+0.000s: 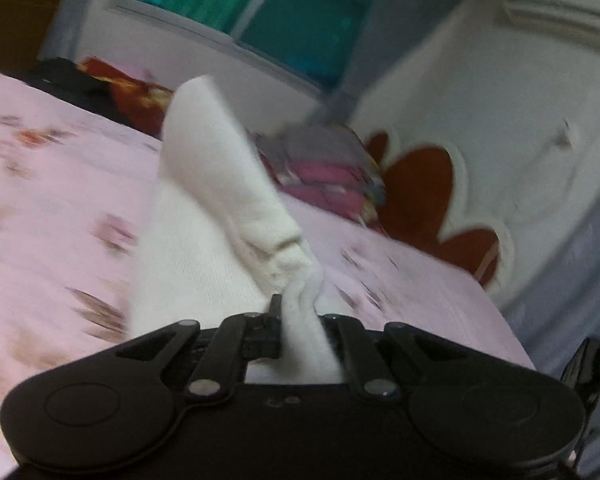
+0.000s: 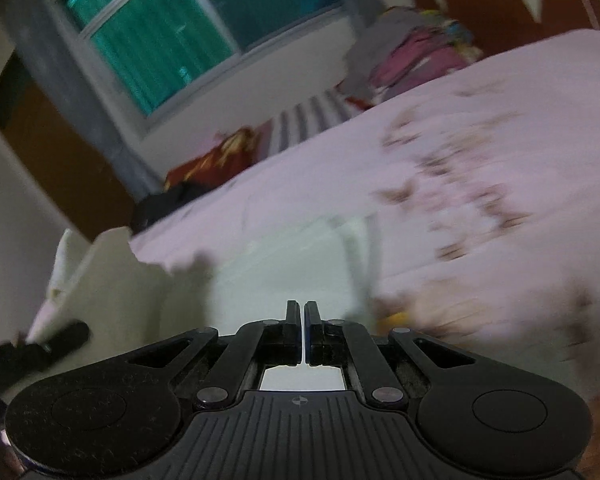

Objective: Fold small clothes

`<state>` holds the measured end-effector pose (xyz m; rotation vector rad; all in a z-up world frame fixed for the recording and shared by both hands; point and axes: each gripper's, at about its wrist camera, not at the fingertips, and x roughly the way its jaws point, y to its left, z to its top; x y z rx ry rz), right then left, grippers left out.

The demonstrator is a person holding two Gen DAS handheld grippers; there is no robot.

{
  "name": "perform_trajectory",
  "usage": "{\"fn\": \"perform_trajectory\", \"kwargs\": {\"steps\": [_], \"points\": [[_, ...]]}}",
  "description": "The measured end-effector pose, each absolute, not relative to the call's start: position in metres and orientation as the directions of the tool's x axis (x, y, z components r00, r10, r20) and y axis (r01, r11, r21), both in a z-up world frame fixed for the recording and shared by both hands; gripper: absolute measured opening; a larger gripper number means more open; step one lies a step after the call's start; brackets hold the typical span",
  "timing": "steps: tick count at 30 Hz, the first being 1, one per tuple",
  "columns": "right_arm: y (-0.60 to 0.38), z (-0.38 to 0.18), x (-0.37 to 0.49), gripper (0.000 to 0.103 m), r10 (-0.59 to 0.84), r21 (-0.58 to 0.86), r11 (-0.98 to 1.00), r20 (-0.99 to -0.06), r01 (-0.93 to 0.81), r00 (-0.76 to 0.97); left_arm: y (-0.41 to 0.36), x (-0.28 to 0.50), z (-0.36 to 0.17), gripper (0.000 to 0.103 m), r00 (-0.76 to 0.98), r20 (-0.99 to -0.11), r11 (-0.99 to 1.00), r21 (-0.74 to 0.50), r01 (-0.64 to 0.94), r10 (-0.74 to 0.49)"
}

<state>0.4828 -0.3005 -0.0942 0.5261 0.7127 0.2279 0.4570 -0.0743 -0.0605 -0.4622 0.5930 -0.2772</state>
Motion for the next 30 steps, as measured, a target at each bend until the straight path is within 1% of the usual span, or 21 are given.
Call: {"fn": "perform_trajectory", "kwargs": {"steps": [1,2,3,4,5,6,7,8,9,11,12,13,14,16,19,20,22,26,30], "points": [[-0.312,-0.092,0.482,0.002,0.367,0.537,0.843,-0.556,-0.014,0.746,-0.093,0.46,-0.066,0.01,0.777,-0.486,0.861,-0.49,0.137,-0.4],[-0.324,-0.09,0.48,0.002,0.363,0.544,0.839,-0.552,-0.006,0.751,-0.113,0.465,-0.074,0.023,0.741,-0.517,0.859,-0.487,0.158,-0.429],[-0.337,-0.09,0.478,0.002,0.364,0.558,0.83,-0.546,0.003,0.754,-0.133,0.471,-0.084,0.046,0.685,-0.556,0.852,-0.488,0.189,-0.47],[-0.346,-0.089,0.476,0.002,0.375,0.569,0.822,-0.541,-0.001,0.753,-0.148,0.475,-0.091,0.056,0.634,-0.59,0.846,-0.488,0.213,-0.5],[-0.354,-0.09,0.477,0.003,0.388,0.567,0.824,-0.547,-0.013,0.742,-0.161,0.474,-0.095,0.065,0.602,-0.619,0.851,-0.475,0.223,-0.503],[-0.36,-0.091,0.478,0.009,0.375,0.545,0.839,-0.575,-0.001,0.727,-0.163,0.469,-0.092,0.065,0.615,-0.608,0.851,-0.474,0.227,-0.503],[-0.363,-0.092,0.479,0.042,0.363,0.529,0.849,-0.6,0.013,0.713,-0.158,0.461,-0.087,0.065,0.638,-0.572,0.837,-0.496,0.231,-0.515],[-0.369,-0.092,0.478,0.066,0.364,0.529,0.848,-0.598,0.011,0.714,-0.148,0.455,-0.081,0.065,0.665,-0.538,0.824,-0.524,0.218,-0.518],[-0.374,-0.089,0.474,0.065,0.377,0.539,0.842,-0.572,-0.011,0.728,-0.135,0.452,-0.076,0.063,0.696,-0.524,0.827,-0.532,0.184,-0.492],[-0.378,-0.087,0.473,0.064,0.432,0.577,0.816,-0.55,-0.049,0.715,-0.105,0.447,-0.068,0.06,0.76,-0.509,0.85,-0.516,0.107,-0.404],[-0.377,-0.087,0.473,0.059,0.464,0.605,0.793,-0.529,-0.068,0.71,-0.095,0.447,-0.066,0.057,0.78,-0.511,0.864,-0.498,0.075,-0.362],[-0.374,-0.088,0.475,0.05,0.503,0.636,0.767,-0.51,-0.088,0.697,-0.082,0.448,-0.066,0.056,0.788,-0.529,0.881,-0.472,0.035,-0.315],[-0.37,-0.089,0.477,0.05,0.537,0.657,0.746,-0.501,-0.105,0.678,-0.068,0.451,-0.069,0.056,0.784,-0.551,0.888,-0.459,0.0,-0.285],[-0.351,-0.09,0.484,0.05,0.586,0.677,0.722,-0.488,-0.143,0.647,-0.053,0.457,-0.079,0.053,0.765,-0.586,0.888,-0.459,-0.042,-0.266],[-0.324,-0.097,0.493,0.05,0.62,0.685,0.709,-0.494,-0.166,0.609,-0.039,0.467,-0.093,0.053,0.723,-0.639,0.891,-0.448,-0.073,-0.262],[-0.318,-0.102,0.497,0.05,0.625,0.69,0.706,-0.501,-0.16,0.599,-0.038,0.47,-0.1,0.053,0.71,-0.659,0.899,-0.43,-0.085,-0.248],[-0.308,-0.111,0.505,0.05,0.621,0.684,0.715,-0.527,-0.144,0.58,-0.029,0.471,-0.114,0.053,0.683,-0.683,0.896,-0.433,-0.096,-0.257],[-0.293,-0.123,0.514,0.05,0.62,0.677,0.725,-0.559,-0.129,0.551,-0.026,0.474,-0.12,0.055,0.677,-0.676,0.879,-0.468,-0.092,-0.289],[-0.296,-0.136,0.524,0.05,0.657,0.727,0.68,-0.545,-0.096,0.521,-0.026,0.481,-0.131,0.056,0.651,-0.686,0.876,-0.478,-0.065,-0.326]]}}
